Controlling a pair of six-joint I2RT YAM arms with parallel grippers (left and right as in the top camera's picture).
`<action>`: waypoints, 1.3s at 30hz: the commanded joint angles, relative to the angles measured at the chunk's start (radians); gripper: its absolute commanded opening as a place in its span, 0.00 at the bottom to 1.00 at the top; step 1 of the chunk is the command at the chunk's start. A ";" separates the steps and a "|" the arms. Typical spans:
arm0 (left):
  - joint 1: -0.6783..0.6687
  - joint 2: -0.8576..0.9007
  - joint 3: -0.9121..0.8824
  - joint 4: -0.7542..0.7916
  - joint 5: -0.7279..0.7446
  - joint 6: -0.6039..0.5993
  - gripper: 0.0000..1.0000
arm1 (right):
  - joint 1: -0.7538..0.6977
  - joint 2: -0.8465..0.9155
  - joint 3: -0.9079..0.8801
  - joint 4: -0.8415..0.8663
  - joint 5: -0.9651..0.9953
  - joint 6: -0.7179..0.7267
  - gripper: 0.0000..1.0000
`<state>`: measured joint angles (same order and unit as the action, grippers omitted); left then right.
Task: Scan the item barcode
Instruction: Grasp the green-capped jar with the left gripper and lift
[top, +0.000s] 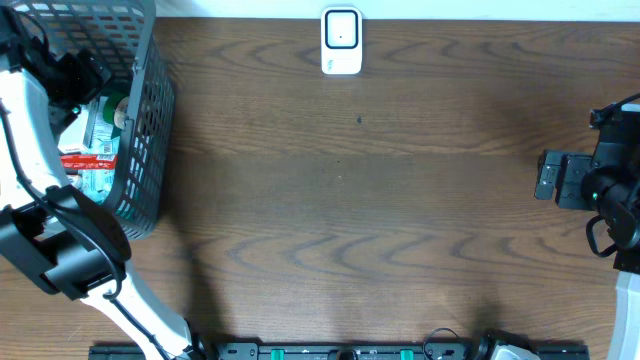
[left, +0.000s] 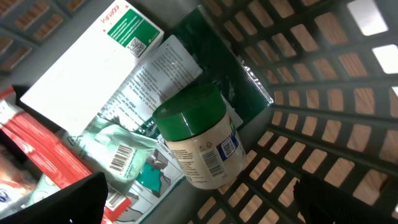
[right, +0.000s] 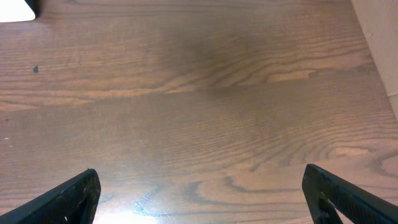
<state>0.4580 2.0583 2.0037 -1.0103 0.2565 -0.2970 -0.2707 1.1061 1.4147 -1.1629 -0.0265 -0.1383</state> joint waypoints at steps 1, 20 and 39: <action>-0.051 0.030 -0.006 -0.002 -0.116 -0.076 0.98 | -0.007 0.000 0.011 -0.001 -0.001 0.011 0.99; -0.121 0.252 -0.006 -0.030 -0.250 -0.150 0.92 | -0.007 0.000 0.011 -0.001 -0.001 0.011 0.99; -0.026 -0.267 0.020 0.024 -0.249 -0.143 0.58 | -0.007 0.000 0.011 -0.001 -0.001 0.011 0.99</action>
<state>0.4290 1.9923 2.0010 -0.9997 0.0231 -0.4446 -0.2707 1.1061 1.4147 -1.1622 -0.0265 -0.1383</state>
